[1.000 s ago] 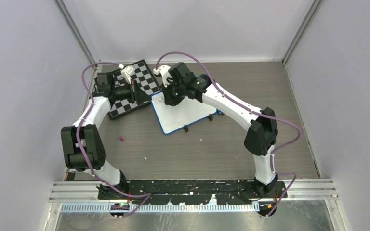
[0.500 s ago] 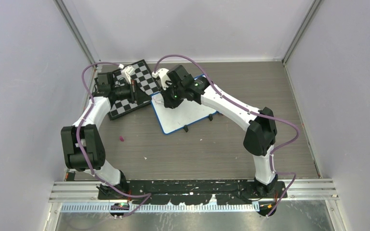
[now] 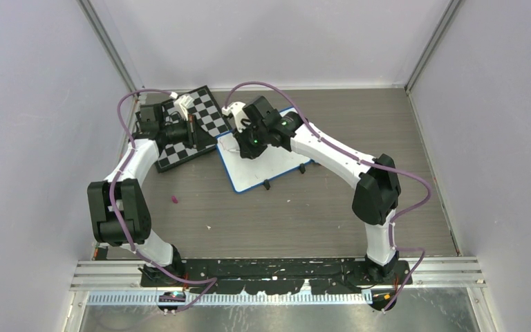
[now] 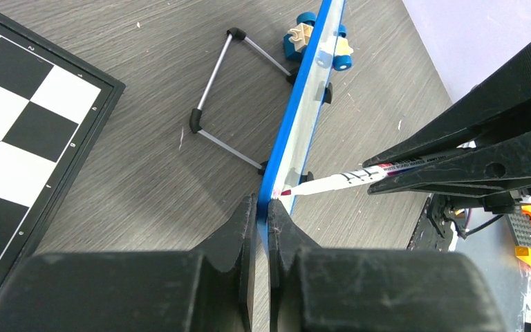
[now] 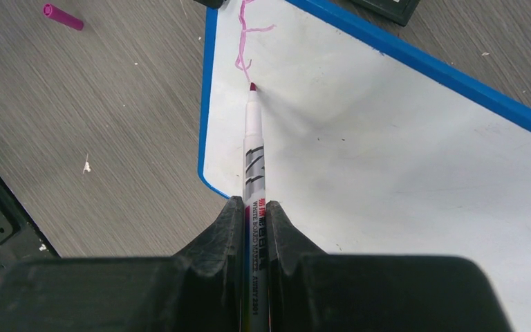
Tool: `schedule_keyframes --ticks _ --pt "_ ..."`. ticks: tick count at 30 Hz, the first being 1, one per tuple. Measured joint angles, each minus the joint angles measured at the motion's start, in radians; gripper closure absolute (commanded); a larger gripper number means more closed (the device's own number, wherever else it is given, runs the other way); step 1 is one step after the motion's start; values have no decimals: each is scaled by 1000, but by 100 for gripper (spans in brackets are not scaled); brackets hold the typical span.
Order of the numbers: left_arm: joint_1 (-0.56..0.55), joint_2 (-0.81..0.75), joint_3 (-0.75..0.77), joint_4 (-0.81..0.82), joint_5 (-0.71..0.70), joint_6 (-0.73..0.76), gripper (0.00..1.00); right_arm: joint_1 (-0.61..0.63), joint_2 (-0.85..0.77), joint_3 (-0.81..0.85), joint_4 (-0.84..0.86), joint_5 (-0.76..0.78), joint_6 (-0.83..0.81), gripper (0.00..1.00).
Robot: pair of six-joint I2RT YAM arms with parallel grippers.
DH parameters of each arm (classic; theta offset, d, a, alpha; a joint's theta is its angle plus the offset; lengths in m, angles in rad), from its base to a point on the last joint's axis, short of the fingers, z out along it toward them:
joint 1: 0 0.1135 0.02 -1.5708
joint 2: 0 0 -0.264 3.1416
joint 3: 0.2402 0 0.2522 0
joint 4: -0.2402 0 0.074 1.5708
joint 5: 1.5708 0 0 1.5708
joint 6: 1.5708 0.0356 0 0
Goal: Write a sentence on the whiteboard
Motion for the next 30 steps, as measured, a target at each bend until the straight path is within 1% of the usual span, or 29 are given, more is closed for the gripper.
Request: schedule_keyframes --ticks 16,30 --pt "-8 0 0 1 7 3 100 -10 -25 1 -6 1 -4 100" --pt "-8 0 0 1 7 8 100 -10 -24 36 -6 12 -15 100"
